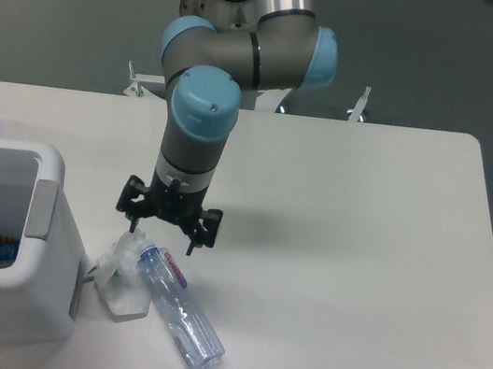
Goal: Place the trash in the trash can
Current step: 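Move the open gripper down toward the crumpled clear plastic bag, then lower the gripper onto the plastic bag and close on it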
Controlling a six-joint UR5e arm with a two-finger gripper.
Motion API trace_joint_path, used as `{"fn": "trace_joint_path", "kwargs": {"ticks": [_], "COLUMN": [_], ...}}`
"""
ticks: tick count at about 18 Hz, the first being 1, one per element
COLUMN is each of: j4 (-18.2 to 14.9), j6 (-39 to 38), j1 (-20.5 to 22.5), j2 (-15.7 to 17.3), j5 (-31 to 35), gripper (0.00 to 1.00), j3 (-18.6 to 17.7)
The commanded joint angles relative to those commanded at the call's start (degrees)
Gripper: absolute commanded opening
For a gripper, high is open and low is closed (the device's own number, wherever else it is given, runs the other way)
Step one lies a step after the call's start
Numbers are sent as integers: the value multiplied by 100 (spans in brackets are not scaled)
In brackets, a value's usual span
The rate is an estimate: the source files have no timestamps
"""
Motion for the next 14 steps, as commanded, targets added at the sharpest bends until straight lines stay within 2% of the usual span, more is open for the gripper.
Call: {"fn": "trace_joint_path", "kwargs": {"ticks": [10, 14], "j4": [80, 352], "j6": [0, 0], "j1": [-212, -247], "j2": [-422, -676], "j5": [0, 18], "gripper": [100, 100], "j3": [-18, 87]}}
